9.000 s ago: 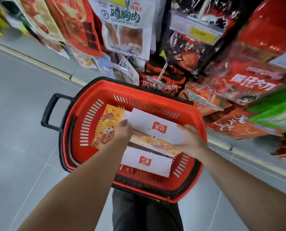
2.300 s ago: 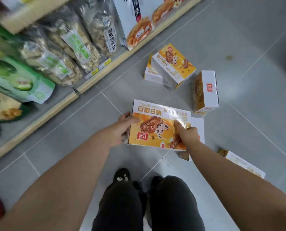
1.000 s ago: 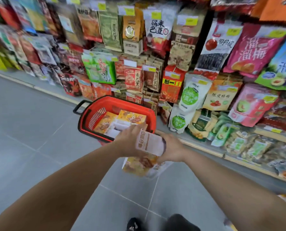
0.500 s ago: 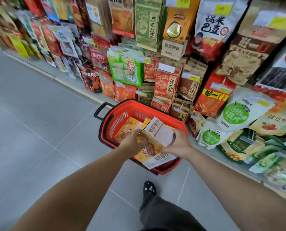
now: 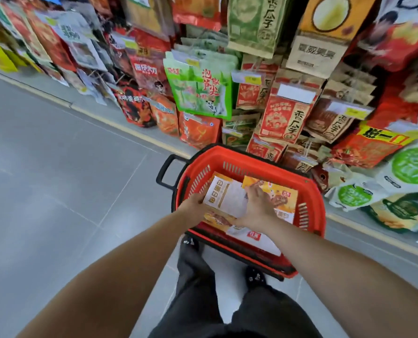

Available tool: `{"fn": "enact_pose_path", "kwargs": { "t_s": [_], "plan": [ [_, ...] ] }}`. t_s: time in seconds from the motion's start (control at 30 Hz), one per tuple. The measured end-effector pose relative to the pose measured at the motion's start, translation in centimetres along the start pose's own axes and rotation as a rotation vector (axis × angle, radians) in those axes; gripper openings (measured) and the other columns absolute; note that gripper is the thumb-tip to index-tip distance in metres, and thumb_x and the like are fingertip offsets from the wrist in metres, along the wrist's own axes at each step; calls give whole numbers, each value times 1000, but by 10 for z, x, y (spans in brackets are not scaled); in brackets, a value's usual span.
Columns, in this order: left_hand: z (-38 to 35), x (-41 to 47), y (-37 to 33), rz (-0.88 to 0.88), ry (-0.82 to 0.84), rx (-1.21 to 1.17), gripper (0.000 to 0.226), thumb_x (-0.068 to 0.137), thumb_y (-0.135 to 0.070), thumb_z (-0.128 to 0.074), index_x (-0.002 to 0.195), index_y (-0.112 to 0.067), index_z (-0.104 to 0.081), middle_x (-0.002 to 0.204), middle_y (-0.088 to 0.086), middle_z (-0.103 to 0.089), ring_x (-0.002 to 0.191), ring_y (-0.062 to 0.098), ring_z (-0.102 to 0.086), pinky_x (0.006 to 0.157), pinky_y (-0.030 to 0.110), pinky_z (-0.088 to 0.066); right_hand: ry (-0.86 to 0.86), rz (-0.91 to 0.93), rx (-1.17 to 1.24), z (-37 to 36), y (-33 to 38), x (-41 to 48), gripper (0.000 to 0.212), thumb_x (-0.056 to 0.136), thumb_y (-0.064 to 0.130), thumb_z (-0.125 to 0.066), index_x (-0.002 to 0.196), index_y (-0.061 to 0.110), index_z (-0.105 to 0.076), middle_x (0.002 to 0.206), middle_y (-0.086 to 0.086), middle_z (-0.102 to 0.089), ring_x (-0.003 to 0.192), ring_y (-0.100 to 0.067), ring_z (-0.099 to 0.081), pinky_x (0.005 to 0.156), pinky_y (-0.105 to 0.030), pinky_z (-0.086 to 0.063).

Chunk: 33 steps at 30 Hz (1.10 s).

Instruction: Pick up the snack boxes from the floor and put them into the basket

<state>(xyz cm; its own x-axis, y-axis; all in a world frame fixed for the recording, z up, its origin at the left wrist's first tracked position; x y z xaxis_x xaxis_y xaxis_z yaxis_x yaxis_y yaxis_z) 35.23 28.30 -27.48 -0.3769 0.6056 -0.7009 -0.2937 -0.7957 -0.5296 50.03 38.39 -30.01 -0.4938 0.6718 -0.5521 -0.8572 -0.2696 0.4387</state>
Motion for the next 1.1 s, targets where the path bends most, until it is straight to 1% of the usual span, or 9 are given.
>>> {"fn": "enact_pose_path", "kwargs": {
  "t_s": [0.2, 0.37, 0.57, 0.63, 0.7, 0.77, 0.9, 1.0, 1.1],
  "plan": [
    [32, 69, 33, 71, 166, 42, 41, 96, -24, -41, 136, -23, -49, 127, 6, -59, 112, 28, -57, 99, 35, -47, 5, -98, 68, -42, 27, 53, 101, 65, 33, -82, 144, 12, -23, 139, -5, -29, 134, -27, -22, 106, -34, -32],
    [29, 116, 54, 121, 259, 98, 43, 96, -28, -41, 138, -21, -47, 120, 5, -61, 104, 26, -58, 91, 33, -48, 77, -135, 22, -74, 28, 96, 107, 67, 36, -81, 148, 9, -17, 146, -9, -26, 140, -28, -16, 114, -35, -24],
    [20, 165, 58, 209, 309, 139, 43, 98, -16, -44, 140, -7, -44, 138, 15, -52, 99, 18, -48, 94, 32, -44, 183, -179, 30, -101, 7, 137, 115, 72, 38, -78, 154, 13, -1, 160, -6, -7, 148, -30, 0, 119, -42, -12],
    [14, 179, 57, 200, 327, 162, 41, 97, -15, -40, 137, -8, -47, 128, 15, -57, 87, 16, -50, 82, 34, -51, 255, -191, 18, -105, -3, 150, 116, 75, 39, -77, 154, 14, 5, 162, -6, 5, 149, -30, 7, 120, -42, -9],
    [10, 193, 54, 181, 322, 148, 41, 96, -15, -35, 135, -13, -49, 106, 10, -61, 68, 12, -49, 55, 26, -42, 319, -189, 6, -102, -10, 165, 114, 80, 41, -73, 153, 13, 10, 161, -6, 13, 148, -30, 13, 120, -44, -6],
    [10, 207, 48, 175, 285, 122, 42, 94, -12, -35, 133, -16, -52, 85, 1, -57, 59, 10, -45, 48, 22, -35, 363, -161, -38, -90, -14, 181, 105, 87, 42, -65, 153, 11, 11, 161, -8, 16, 148, -30, 13, 120, -43, -6],
    [0, 222, 18, 174, 325, 164, 39, 100, -13, -36, 136, -3, -48, 128, 16, -59, 82, 19, -52, 62, 21, -40, 257, -151, -96, -65, -14, 205, 66, 100, 17, -45, 154, 10, -8, 163, -7, -1, 150, -23, -5, 118, -37, -18],
    [-4, 218, 3, 191, 343, 196, 40, 101, -15, -36, 137, -2, -46, 138, 17, -52, 118, 30, -56, 72, 20, -51, 157, -186, -52, -58, -6, 211, 70, 93, -6, -39, 154, 14, -12, 163, -5, -6, 150, -23, -6, 118, -40, -22],
    [4, 210, -5, 139, 300, 219, 40, 99, -7, -38, 138, 1, -45, 144, 21, -43, 123, 30, -52, 98, 26, -47, 162, -245, 85, -55, 6, 199, 68, 93, -5, -39, 153, 16, -17, 159, -11, -19, 144, -29, -25, 111, -41, -35]
  ]
}}
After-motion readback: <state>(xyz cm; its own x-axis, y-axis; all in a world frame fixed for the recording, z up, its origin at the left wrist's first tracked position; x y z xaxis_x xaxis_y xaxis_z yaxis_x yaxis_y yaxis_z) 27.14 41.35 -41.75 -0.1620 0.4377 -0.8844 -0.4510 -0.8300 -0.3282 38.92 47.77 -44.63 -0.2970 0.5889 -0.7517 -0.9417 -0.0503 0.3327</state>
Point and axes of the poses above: each hand's wrist, its own x-axis towards the middle knuckle, its own z-axis out of the back of the hand, y = z × x, the point moved 7 cm from there along x, towards the middle knuckle
